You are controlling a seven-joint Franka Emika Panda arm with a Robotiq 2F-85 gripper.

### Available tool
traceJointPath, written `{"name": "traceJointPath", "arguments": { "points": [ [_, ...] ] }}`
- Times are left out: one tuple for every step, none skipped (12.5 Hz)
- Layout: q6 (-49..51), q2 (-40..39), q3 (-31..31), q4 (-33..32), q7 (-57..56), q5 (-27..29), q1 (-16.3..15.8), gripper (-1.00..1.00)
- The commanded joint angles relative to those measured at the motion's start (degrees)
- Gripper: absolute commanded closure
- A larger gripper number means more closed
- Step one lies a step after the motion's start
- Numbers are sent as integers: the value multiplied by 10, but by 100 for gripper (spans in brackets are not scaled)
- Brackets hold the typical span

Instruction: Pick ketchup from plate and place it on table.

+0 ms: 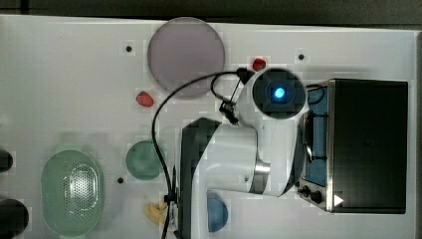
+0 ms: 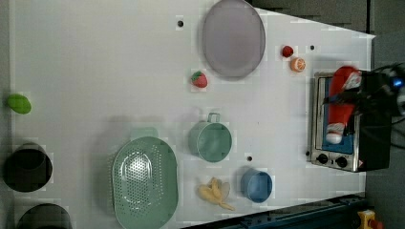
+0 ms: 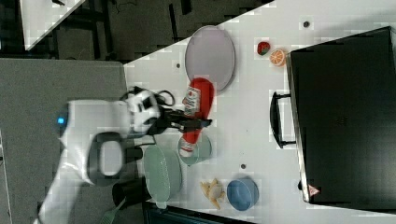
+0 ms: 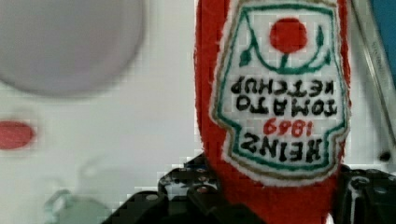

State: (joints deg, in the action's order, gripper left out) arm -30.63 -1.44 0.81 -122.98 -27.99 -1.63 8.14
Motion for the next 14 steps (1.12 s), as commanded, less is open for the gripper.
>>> {"name": "traceJointPath", "arguments": {
  "points": [
    [-82, 7, -1, -63, 26, 2, 0, -24],
    [-110, 7, 3, -92, 49, 1, -1, -24],
    [-132, 4, 9, -119, 77, 1, -2, -24],
    [-152, 0, 15, -141, 105, 1, -2, -24],
    [-175, -8, 23, -157, 127, 1, -4, -24],
    [-206, -21, 31, -166, 142, 1, -5, -24],
    [-237, -36, 36, -171, 151, 1, -6, -24],
    [-260, -51, 39, -173, 152, 1, -7, -24],
    [-278, -65, 39, -174, 152, 1, -7, -24],
    [-295, -76, 39, -175, 152, 1, -7, -30],
    [-305, -86, 36, -177, 152, 1, -6, -49],
    [-307, -94, 35, -180, 152, 1, -6, -69],
    [-315, -97, 38, -180, 152, 1, -7, -91],
    [-316, -95, 40, -180, 152, 1, -7, -100]
  ]
}}
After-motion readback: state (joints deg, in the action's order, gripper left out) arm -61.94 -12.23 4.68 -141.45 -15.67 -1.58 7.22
